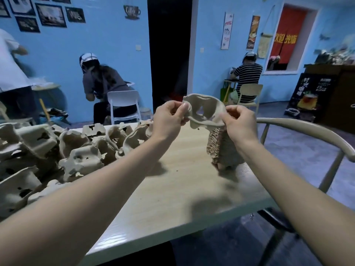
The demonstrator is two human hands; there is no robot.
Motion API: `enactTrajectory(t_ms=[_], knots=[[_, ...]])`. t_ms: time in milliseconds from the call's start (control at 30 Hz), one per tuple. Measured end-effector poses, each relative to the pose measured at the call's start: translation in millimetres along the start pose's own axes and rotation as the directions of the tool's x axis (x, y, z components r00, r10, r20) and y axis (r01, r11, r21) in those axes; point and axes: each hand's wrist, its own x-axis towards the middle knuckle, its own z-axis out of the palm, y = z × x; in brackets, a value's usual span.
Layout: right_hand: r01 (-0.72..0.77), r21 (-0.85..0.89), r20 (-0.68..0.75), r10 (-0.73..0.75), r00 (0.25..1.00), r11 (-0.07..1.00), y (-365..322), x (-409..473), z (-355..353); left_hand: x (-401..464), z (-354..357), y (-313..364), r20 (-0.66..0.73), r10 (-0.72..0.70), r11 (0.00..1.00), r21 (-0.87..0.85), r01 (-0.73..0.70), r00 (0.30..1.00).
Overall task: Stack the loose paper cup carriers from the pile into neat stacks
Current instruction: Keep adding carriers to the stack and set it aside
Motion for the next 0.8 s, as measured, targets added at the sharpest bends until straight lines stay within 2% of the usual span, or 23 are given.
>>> enactTrajectory(t_ms=[133, 367, 800], knots=[[-0.051, -0.072, -0.080, 0.046, 0.996, 0.996, 3, 23, -27, 16, 38, 5, 0.072, -0.024, 0.999, 0.027, 0.022, 0.997], [-0.123, -0.177, -0.173, 0.092, 0.981, 0.977, 26, 45, -46, 26, 85, 3, 0.071, -0.134, 0.990, 0.051, 0.130, 0.988], [-0.160, -0.318, -0.121, 0.127, 0.985, 0.934, 54, 49, -48, 24, 102, -23, 0.067, -0.224, 0.944, 0.263, 0.200, 0.972]])
